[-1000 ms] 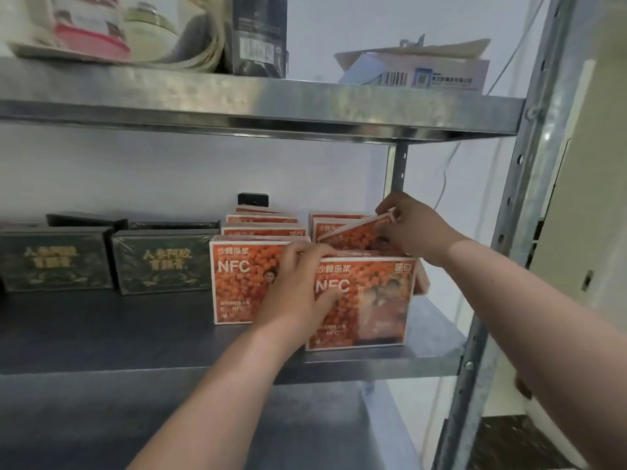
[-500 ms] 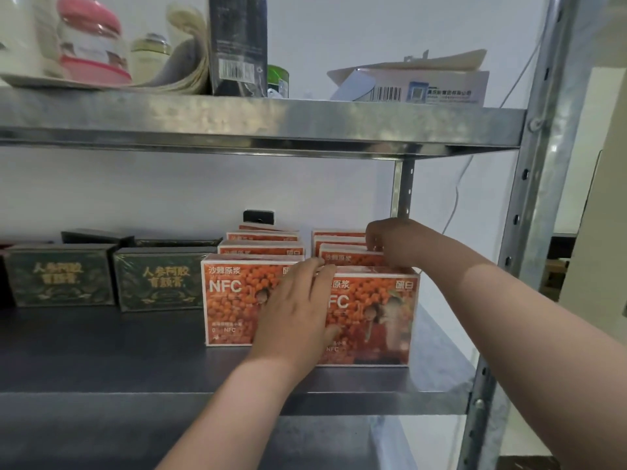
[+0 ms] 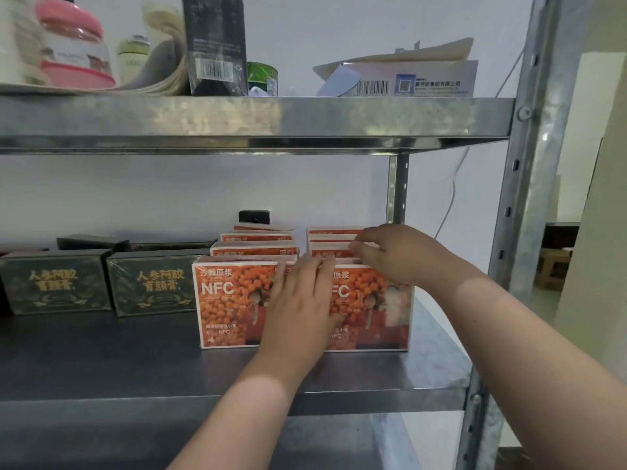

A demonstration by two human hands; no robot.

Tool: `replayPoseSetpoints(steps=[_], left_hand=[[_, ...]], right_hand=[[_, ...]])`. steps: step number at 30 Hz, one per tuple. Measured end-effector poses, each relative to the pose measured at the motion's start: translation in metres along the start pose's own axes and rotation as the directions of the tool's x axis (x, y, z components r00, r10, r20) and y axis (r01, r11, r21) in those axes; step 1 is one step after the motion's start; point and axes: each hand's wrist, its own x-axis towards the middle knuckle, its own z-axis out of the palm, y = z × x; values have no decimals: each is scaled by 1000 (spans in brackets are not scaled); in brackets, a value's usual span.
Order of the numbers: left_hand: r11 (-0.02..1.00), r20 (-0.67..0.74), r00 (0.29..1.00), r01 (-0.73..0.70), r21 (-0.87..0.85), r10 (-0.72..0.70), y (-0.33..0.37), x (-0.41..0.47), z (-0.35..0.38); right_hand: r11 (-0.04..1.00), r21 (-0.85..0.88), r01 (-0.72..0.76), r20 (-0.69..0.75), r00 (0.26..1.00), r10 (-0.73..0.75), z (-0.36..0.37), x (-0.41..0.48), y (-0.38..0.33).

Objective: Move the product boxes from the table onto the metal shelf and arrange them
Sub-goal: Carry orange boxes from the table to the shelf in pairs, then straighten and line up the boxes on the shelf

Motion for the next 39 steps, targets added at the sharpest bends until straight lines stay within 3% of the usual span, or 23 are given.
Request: replayPoseSetpoints(steps=[4, 9, 13, 17, 21, 24, 28, 31, 36, 39], left_hand=[[1000, -28, 1000, -3, 23, 4, -10, -4, -6], [981, -10, 987, 157, 117, -157, -51, -7, -18], [969, 25, 988, 145, 199, -153, -58, -7, -15], [973, 3, 988, 150, 176, -153, -55, -11, -18], [987, -92, 984, 154, 41, -149, -53, -35, -25], [969, -32, 970, 237, -66, -239, -64, -73, -25], [958, 136, 951, 284, -43, -276, -101, -120, -19], [950, 198, 931, 312, 9, -307, -139, -139, -27], [870, 327, 807, 443, 215, -492, -217, -165, -53], [851, 295, 801, 461, 251, -521, -263, -185, -68]], right_hand=[[997, 0, 77, 40, 996, -77, -1, -21, 1], [979, -180, 93, 44, 995, -86, 12, -30, 10], [966, -244, 82, 4, 996, -84, 16, -30, 11], [943, -320, 87, 14, 996, -87, 15, -33, 11], [931, -350, 103, -225, 956, -190, 25, -46, 1], [937, -172, 305, -407, 844, -350, 54, -68, -27], [863, -22, 505, -202, 843, -499, 114, -81, -71], [861, 16, 508, 7, 861, -508, 143, -71, -108], [860, 148, 488, 82, 860, -503, 170, -48, -181], [865, 226, 449, 131, 866, -483, 194, -26, -231]])
